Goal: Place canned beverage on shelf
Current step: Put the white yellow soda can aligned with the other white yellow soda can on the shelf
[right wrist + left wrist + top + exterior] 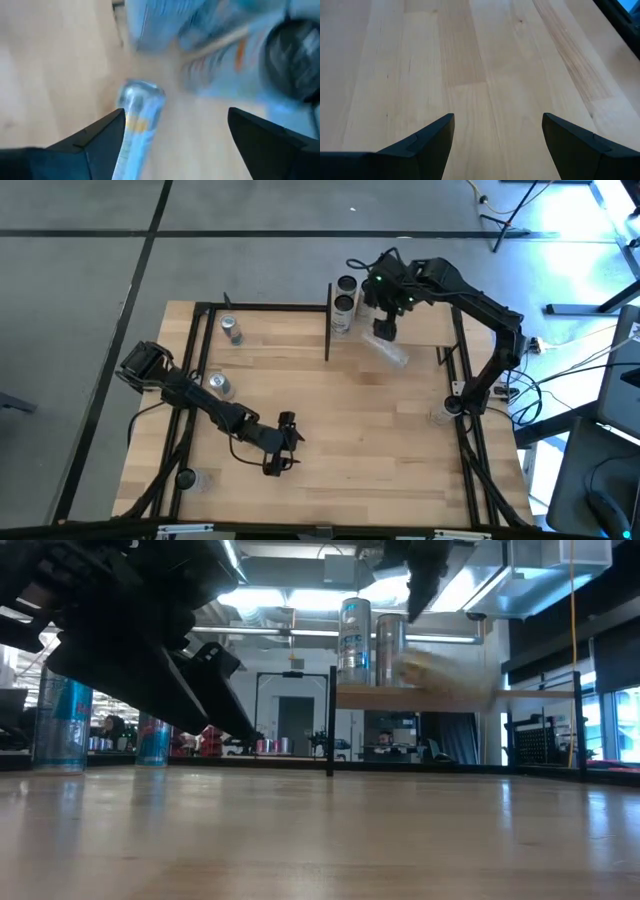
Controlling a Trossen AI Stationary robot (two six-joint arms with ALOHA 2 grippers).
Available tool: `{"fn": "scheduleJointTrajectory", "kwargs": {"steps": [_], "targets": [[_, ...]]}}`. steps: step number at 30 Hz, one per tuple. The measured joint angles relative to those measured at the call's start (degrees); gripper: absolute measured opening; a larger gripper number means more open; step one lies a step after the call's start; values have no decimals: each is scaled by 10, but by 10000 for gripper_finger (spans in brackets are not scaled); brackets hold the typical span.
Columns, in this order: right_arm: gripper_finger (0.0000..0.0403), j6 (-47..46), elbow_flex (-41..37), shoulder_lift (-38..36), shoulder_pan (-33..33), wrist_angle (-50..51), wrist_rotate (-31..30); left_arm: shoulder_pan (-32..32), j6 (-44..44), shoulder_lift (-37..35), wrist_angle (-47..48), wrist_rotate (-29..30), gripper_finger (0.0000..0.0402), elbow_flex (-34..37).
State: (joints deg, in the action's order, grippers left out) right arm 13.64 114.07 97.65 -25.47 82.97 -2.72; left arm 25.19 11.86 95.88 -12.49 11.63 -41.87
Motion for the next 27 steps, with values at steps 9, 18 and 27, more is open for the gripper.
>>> {"fn": "scheduleJointTrajectory", "kwargs": {"steps": [9, 18, 27], "targets": [[319, -113, -86, -31, 100, 57, 19, 3, 5, 0, 0, -3, 286, 0], [319, -245, -280, -110, 241, 13, -47, 13, 15, 0, -29, 11, 286, 0], [319, -329, -469, -127, 298, -57, -49, 15, 55, 1, -58, 45, 286, 0]]}}
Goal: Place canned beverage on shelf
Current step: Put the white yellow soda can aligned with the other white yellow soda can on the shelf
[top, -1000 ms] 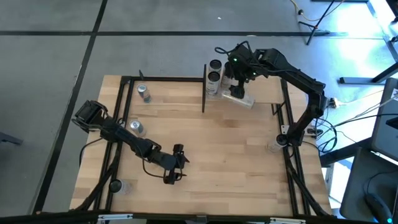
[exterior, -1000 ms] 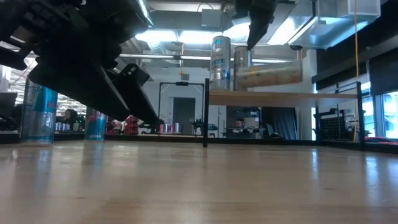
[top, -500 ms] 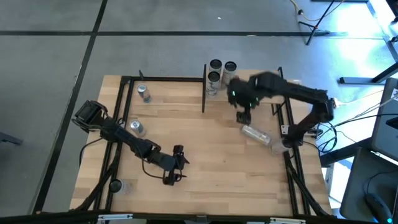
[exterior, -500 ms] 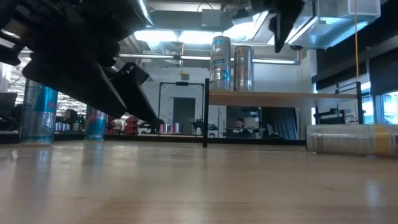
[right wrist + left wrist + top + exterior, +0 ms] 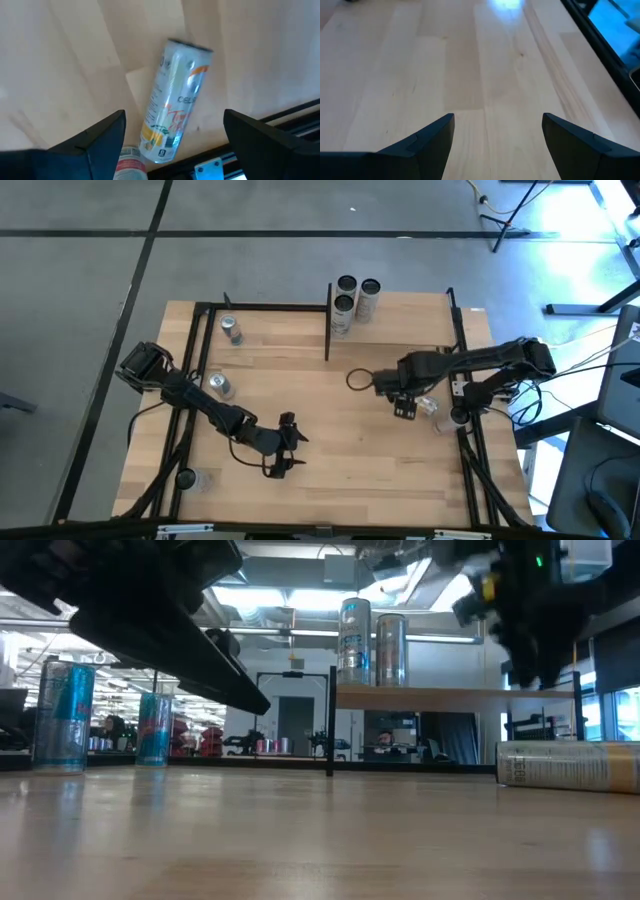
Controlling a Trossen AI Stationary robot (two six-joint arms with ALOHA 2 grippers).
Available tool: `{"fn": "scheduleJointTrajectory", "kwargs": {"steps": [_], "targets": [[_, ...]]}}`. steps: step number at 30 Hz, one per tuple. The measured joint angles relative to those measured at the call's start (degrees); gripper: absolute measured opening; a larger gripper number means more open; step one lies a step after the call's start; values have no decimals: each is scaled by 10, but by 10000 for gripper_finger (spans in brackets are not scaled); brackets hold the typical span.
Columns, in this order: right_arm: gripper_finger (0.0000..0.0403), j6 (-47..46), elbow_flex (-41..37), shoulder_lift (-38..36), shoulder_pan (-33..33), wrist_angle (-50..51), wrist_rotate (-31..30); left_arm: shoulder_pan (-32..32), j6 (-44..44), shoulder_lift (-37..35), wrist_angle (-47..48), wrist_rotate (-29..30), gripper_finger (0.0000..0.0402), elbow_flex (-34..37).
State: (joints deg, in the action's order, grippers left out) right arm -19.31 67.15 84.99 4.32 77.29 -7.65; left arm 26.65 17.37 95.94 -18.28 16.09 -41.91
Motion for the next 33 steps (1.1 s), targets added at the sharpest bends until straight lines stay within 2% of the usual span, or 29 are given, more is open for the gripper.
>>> {"fn": "scheduleJointTrajectory", "kwargs": {"steps": [8, 16, 22, 25, 29, 33], "targets": [[319, -20, -133, 0, -2, -64, -34, 2, 49, 5, -4, 44, 286, 0], [319, -33, -226, 0, -2, -170, -22, 19, 63, 5, -8, 94, 286, 0], [318, -33, -271, 0, -2, -252, -7, 19, 62, 5, -7, 99, 286, 0], [290, -28, -274, 0, -2, -260, -5, 19, 62, 5, -7, 99, 286, 0], [213, -18, -263, 1, -2, -253, -12, 19, 62, 5, -9, 101, 286, 0], [212, 2, -234, -5, -2, -280, 8, 19, 59, 5, -15, 114, 286, 0]]}}
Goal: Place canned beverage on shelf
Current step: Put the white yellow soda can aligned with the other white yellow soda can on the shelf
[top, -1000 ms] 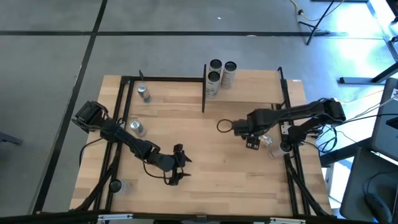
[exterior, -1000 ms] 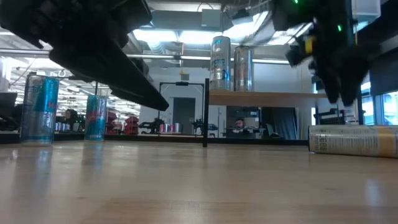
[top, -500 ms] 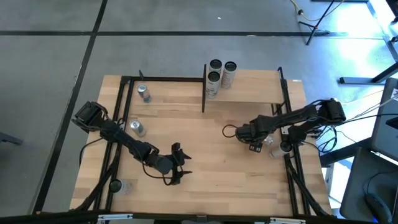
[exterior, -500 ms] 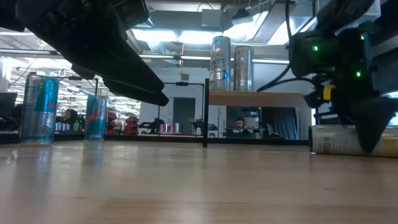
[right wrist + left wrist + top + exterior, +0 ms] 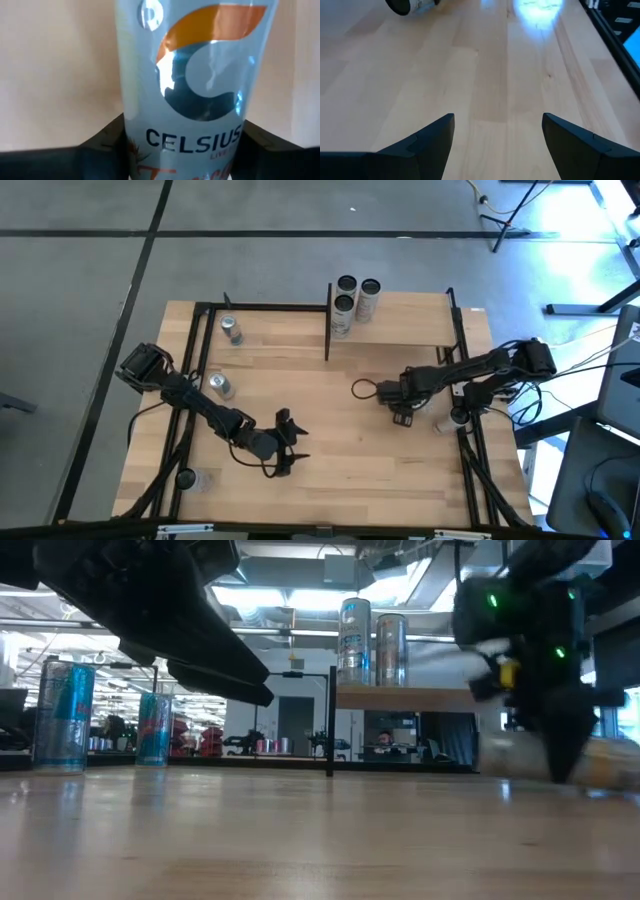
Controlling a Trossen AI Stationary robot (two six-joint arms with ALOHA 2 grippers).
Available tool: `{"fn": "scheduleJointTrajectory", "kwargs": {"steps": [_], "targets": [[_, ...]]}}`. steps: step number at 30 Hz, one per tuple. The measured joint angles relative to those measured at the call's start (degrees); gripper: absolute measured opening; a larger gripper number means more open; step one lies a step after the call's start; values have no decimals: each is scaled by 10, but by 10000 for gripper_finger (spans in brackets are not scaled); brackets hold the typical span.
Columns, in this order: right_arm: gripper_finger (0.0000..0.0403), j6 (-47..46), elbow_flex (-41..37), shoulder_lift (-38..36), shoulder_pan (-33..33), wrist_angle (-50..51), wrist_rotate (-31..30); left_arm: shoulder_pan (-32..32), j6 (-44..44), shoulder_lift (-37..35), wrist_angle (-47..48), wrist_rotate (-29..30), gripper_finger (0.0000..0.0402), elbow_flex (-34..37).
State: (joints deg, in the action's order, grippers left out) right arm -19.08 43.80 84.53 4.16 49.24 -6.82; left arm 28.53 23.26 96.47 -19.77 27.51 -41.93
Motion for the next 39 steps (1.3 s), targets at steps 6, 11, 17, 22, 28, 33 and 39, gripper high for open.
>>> {"fn": "scheduleJointTrajectory", "kwargs": {"steps": [6, 11, 17, 22, 28, 33, 39], "targets": [[212, 67, 8, -28, 6, -155, 36, 2, -14, 0, -10, 22, 286, 0], [212, 125, -43, -13, 33, -421, 31, 9, -14, 0, -15, 33, 286, 0], [212, 164, -96, 30, 51, -718, 33, 19, -14, 0, -19, 62, 286, 0], [212, 168, -103, 97, 54, -866, 30, 19, -14, 0, -21, 66, 286, 0], [212, 162, -103, 161, 54, -945, 45, 19, -19, 0, -23, 68, 286, 0], [228, 161, -102, 176, 61, -970, 48, 19, -20, 0, -23, 68, 286, 0], [326, 164, -104, 174, 64, -952, 54, 19, -19, 0, -23, 68, 286, 0]]}}
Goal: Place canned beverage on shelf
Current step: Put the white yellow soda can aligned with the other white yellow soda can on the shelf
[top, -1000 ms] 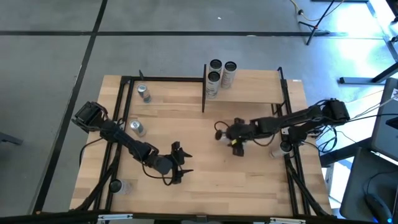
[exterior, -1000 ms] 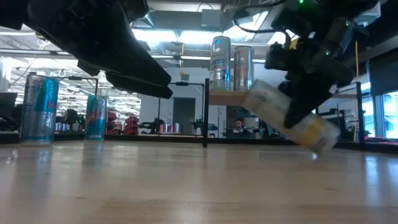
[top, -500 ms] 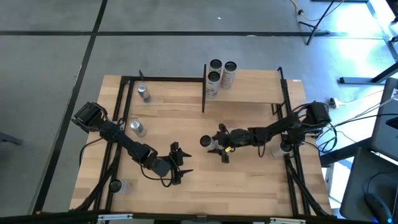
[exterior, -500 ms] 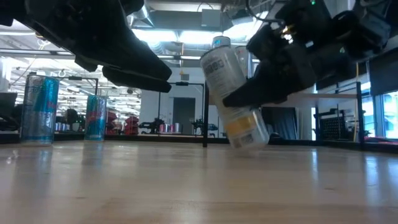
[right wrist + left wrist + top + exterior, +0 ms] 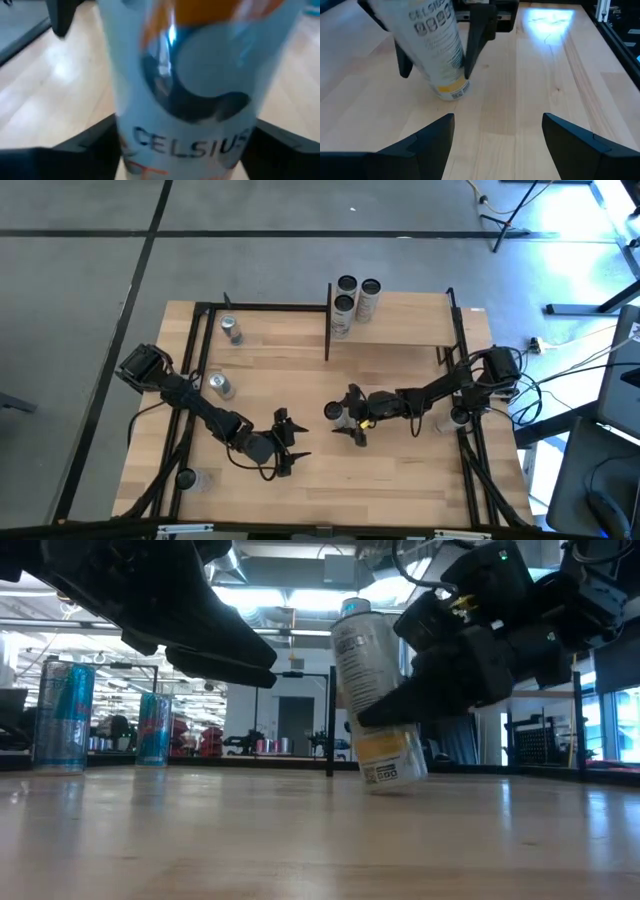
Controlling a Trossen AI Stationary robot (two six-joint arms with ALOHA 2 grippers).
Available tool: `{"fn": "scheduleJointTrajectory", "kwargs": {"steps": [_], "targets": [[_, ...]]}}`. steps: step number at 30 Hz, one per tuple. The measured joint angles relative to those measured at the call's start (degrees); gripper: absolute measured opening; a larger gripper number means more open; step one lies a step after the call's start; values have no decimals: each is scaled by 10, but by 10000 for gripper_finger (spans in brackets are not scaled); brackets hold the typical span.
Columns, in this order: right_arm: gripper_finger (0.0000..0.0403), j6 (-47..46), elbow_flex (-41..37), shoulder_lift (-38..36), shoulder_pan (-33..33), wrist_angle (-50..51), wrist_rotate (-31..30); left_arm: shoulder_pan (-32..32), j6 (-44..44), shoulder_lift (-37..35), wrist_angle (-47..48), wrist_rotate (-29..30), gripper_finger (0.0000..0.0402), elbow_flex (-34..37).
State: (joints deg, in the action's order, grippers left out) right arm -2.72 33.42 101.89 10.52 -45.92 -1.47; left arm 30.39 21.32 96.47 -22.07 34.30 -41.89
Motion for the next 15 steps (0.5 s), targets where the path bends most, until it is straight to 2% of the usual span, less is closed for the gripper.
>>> {"fn": "scheduleJointTrajectory", "kwargs": {"steps": [4, 9, 15], "targets": [[369, 14, 0, -14, 0, 29, 1, 0, 1, 0, 0, -3, 286, 0], [390, 29, 0, -81, 0, 116, 1, -10, 6, 0, -15, -4, 286, 0], [394, 28, 0, -200, 0, 315, 1, -49, 1, 26, -82, -17, 286, 0]]}}
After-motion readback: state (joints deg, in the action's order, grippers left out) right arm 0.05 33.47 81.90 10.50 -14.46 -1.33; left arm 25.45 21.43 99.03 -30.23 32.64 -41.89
